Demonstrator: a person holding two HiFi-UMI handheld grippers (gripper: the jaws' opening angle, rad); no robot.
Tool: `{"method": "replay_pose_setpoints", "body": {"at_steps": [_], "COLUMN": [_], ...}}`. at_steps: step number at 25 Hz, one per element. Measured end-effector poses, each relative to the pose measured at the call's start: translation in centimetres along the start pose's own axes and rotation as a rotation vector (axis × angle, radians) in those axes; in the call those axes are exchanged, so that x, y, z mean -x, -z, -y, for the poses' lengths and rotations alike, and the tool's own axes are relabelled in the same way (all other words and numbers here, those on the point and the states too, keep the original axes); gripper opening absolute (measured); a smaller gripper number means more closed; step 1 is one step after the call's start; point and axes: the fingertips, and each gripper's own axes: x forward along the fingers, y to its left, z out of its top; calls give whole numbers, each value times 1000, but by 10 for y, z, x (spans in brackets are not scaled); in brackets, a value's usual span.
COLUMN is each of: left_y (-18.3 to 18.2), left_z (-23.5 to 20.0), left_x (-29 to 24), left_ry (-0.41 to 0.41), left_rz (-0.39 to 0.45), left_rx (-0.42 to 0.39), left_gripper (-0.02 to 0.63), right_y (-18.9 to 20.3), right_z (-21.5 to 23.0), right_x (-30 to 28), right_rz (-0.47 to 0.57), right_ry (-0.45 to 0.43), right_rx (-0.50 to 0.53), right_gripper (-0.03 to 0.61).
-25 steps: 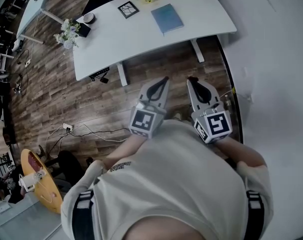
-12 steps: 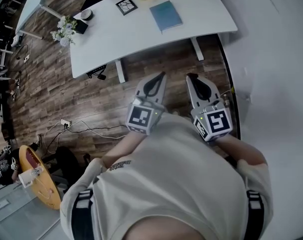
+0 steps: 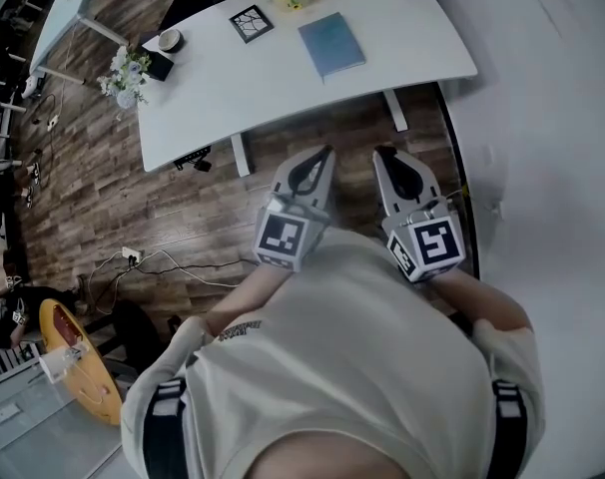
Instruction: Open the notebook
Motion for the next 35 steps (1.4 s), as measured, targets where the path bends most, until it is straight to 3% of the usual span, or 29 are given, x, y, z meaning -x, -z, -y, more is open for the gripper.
{"method": "replay_pose_setpoints", "body": {"at_steps": [7,17,35], "left_y": [-3,-7,-15], "left_z": [-38,-99,-198], "left_x": [-50,-117,-196], "left_ry": [34,98,179], "left_rz": [5,-40,-63], "left_rx": [-20,15,65], "left_gripper": [0,0,0], "right_y": [-3,-14,-31], "right_z": [30,69,109], "right_x": [-50,-132,-261], "right_rz": [-17,-65,-126], "right_ry": [18,69,132], "right_rx": [-15,-43,-40], "right_gripper": [3,3,3]}}
